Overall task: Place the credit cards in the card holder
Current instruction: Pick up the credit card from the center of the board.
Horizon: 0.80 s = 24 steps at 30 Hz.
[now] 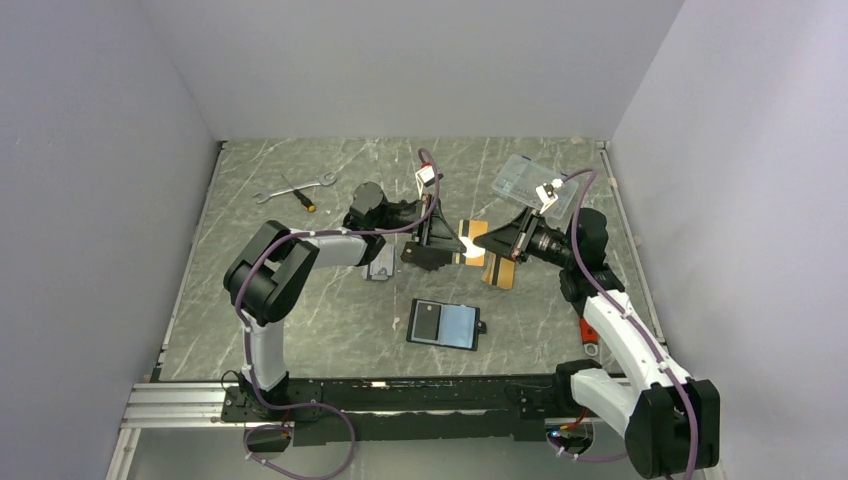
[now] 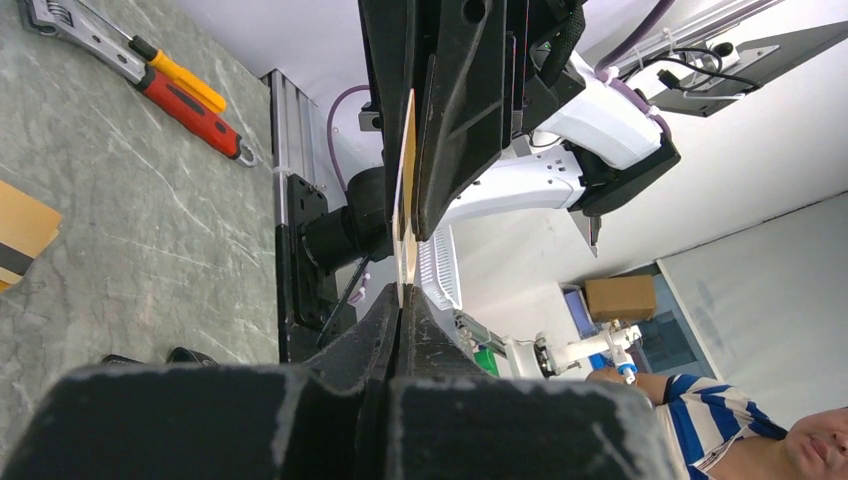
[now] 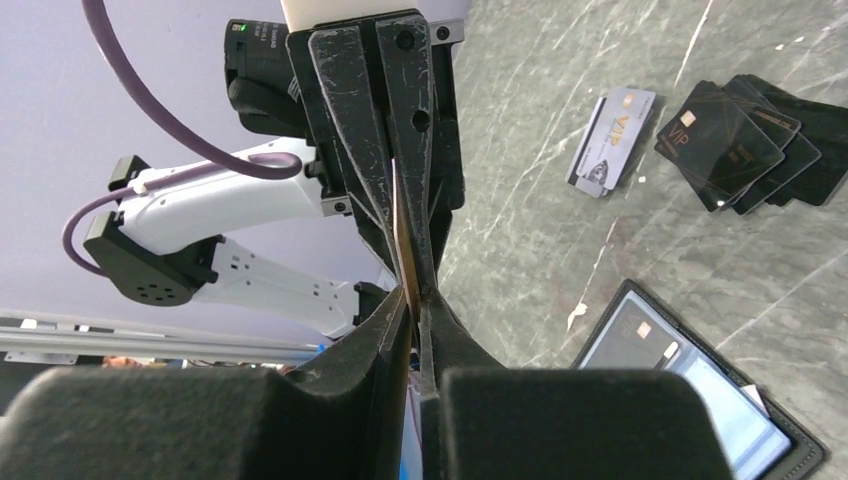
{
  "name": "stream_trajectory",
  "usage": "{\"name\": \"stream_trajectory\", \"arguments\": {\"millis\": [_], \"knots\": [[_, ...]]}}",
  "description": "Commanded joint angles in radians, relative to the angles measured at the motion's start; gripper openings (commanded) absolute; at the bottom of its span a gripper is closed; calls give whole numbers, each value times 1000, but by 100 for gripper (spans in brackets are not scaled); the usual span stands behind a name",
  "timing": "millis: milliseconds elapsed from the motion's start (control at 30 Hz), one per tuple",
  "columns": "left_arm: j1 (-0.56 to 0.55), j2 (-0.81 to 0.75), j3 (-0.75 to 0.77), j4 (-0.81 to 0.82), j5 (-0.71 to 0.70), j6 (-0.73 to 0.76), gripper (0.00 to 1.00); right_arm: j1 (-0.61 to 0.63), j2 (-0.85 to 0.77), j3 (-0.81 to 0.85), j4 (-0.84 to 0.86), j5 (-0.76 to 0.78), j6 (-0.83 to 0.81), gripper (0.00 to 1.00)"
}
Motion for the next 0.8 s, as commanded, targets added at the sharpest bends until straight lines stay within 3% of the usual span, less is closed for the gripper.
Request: {"name": "stream_trajectory", "arguments": {"millis": [0, 67, 133, 300, 400, 467, 567, 767], "knots": [[0, -7, 41, 64, -1, -12, 0, 24, 8, 0, 150, -35, 69, 10], [0, -3, 45, 66, 5, -12, 0, 34, 11, 7, 154, -39, 70, 9], [-1, -2, 54, 51, 20, 0, 0, 39, 7, 15, 149, -41, 62, 1], [2, -24, 75, -41, 74, 79, 0, 38, -20, 62, -15, -1, -40, 0], [6, -98, 93, -411, 66, 385, 14, 38, -30, 105, -181, 38, -148, 0], [7, -138, 173, -854, 45, 671, 20, 36, -38, 117, -301, 57, -207, 0], [6, -169, 302, -1388, -103, 1126, 42, 36, -50, 123, -438, 107, -284, 0], [37, -254, 291, -1723, -274, 1482, 62, 37, -58, 76, -569, 156, -344, 0]]}}
